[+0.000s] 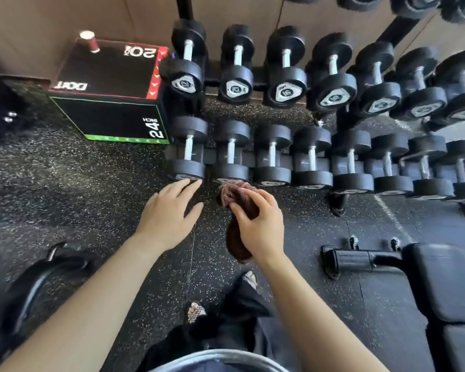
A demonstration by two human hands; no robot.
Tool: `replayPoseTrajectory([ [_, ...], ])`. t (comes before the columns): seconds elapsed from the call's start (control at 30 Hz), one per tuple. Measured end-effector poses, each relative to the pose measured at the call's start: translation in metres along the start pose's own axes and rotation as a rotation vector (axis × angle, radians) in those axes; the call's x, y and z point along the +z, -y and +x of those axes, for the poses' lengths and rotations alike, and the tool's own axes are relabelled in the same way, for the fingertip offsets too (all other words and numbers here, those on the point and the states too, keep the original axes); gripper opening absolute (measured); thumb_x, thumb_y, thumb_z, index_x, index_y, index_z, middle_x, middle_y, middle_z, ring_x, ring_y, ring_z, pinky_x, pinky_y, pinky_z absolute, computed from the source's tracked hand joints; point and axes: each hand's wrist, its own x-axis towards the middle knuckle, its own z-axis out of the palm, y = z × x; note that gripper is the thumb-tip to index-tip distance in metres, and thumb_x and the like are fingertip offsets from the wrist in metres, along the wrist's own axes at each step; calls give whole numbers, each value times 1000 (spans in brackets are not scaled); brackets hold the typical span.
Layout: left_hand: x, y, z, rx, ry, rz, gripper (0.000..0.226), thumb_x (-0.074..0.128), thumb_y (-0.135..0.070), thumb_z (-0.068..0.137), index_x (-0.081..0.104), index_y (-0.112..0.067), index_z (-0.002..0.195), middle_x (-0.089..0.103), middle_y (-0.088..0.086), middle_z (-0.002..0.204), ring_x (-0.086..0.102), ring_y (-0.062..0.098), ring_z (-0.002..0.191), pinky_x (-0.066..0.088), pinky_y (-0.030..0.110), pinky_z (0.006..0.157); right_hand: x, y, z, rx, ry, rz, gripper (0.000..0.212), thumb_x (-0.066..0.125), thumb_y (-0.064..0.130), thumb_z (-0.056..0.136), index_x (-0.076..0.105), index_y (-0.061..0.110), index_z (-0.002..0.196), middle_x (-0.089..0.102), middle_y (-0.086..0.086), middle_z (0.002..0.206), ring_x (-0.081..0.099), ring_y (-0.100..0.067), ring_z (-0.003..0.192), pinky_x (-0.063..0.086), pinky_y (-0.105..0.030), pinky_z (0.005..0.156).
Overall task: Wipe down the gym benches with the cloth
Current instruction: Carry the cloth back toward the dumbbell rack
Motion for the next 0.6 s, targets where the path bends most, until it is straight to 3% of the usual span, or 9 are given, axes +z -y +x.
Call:
replayPoseTrajectory([
  [0.17, -10, 65, 20, -128, 34, -9, 54, 30, -48, 94, 24, -32, 145, 31, -1, 150, 26, 20, 138, 28, 44, 110, 60, 25, 43, -41, 104, -22, 36, 71, 36, 80, 67, 25, 114, 60, 6, 121, 52, -10, 112, 33, -16, 97],
  [0.5, -77, 184, 137, -289, 11, 99, 54, 28, -50, 93, 23, -34, 145, 32, -2, 150, 28, 19, 137, 29, 41, 107, 186, 110, 202, -156, 299, 31, 39, 68, 39, 83, 64, 25, 119, 56, 6, 128, 50, -17, 120, 39, -37, 105],
  [0.6, -100, 212, 176, -307, -15, 125, 54, 28, -49, 93, 24, -32, 145, 35, 1, 149, 31, 20, 136, 30, 41, 107, 213, 136, 245, -189, 348, 25, 38, 68, 39, 83, 64, 27, 119, 55, 7, 129, 48, -16, 121, 38, -33, 105],
])
